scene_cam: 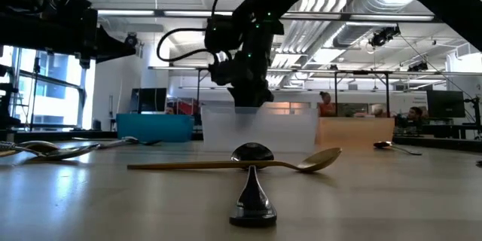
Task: Sort silverware by color (type)
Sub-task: Put the golden spoon into the white bin, then put the black spoon into the blue bin
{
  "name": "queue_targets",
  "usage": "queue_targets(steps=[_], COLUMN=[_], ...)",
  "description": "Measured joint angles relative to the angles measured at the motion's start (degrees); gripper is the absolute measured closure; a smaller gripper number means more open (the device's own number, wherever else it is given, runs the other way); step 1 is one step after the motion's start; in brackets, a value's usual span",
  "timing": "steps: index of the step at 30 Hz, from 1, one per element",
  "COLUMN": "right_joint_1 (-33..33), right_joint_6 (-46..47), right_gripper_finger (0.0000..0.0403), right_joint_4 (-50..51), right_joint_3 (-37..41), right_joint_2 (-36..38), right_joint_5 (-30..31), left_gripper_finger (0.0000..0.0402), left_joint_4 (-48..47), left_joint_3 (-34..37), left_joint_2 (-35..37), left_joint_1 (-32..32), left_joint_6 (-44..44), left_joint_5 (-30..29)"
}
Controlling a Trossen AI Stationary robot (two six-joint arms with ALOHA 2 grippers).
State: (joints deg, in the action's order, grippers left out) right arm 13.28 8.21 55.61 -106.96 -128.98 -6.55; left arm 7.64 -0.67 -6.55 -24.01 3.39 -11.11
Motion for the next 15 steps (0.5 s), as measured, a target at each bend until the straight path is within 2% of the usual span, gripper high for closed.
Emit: queue_targets(steps=[7, 12, 15], right_joint_1=[0.5, 0.5, 0.3], right_joint_6=[-2.1, -3.2, -6.3], right_gripper_finger=[0.0392, 0.0349, 0.0324], right_joint_4=[-1.4, -1.7, 2.0], right_joint_3=[0.0, -0.1, -2.4], right_joint_2=[-1.4, -1.5, -1.5], right_joint_5=[0.0, -0.1, -0.8], left_gripper_finger=[0.0401, 0.0401, 0.0401], left_joint_4=[0.0, 0.0, 0.0], left_joint_3=[0.0, 0.0, 0.0], left_joint_2=[0.0, 0.0, 0.0], left_joint_1=[0.0, 0.0, 0.0], left_joint_6=[0.0, 0.4, 2.1], left_joint_5=[-0.1, -0.3, -0.4])
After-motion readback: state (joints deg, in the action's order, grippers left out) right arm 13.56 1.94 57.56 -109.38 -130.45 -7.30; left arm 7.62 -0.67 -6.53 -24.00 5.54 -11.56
